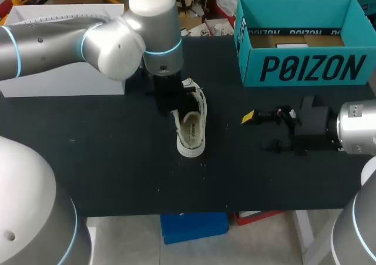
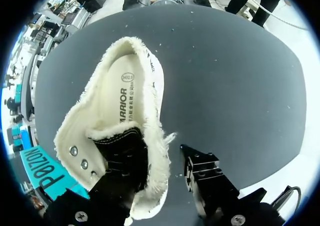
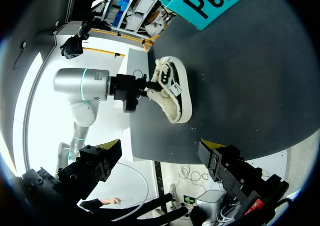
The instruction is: Take the shoe out of the shoebox, open the shoe tongue, remove and reinsert the insole, then place the shoe into the shoebox
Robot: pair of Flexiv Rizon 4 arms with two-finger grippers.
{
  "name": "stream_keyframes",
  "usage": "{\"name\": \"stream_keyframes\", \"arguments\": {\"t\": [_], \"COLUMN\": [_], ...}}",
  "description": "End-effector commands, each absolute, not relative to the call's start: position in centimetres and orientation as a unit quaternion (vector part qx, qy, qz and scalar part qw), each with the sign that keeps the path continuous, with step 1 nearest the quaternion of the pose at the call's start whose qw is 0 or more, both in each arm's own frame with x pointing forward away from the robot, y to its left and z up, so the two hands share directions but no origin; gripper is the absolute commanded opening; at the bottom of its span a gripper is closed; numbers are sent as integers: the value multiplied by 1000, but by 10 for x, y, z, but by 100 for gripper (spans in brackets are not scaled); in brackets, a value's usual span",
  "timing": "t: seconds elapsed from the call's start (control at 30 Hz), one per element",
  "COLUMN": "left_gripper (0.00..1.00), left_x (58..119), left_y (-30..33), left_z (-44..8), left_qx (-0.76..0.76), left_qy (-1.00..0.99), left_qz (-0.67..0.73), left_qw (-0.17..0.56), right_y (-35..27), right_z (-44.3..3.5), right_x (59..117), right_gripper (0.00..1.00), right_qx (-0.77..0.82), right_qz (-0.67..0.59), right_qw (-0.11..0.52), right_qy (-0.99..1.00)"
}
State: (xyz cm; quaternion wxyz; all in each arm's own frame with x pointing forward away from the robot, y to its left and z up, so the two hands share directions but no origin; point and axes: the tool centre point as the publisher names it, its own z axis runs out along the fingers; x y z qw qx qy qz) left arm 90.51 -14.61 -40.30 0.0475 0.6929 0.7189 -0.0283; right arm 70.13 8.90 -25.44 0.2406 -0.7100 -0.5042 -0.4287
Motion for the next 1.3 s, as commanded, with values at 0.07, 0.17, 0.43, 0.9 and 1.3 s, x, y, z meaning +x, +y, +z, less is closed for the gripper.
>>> {"name": "stream_keyframes", "arguments": {"t": [0.07, 0.17, 0.43, 0.9, 1.3], "left_gripper": [23, 19, 0, 0, 0], "left_x": [903, 900, 901, 915, 924], "left_y": [-150, -151, -149, -132, -122], "left_z": [-411, -415, -412, -352, -261], "left_qx": [691, 692, 691, 692, 657], "left_qy": [721, 720, 720, 718, 746], "left_qz": [-21, -17, -14, -13, -45], "left_qw": [51, 51, 53, 76, 100], "right_y": [89, 89, 89, 89, 89], "right_z": [-254, -254, -254, -254, -254], "right_x": [701, 701, 701, 701, 701], "right_gripper": [100, 100, 100, 100, 100], "right_qx": [-710, -710, -710, -710, -710], "right_qz": [-428, -428, -428, -428, -428], "right_qw": [240, 240, 240, 240, 240], "right_qy": [-504, -504, -504, -504, -504]}}
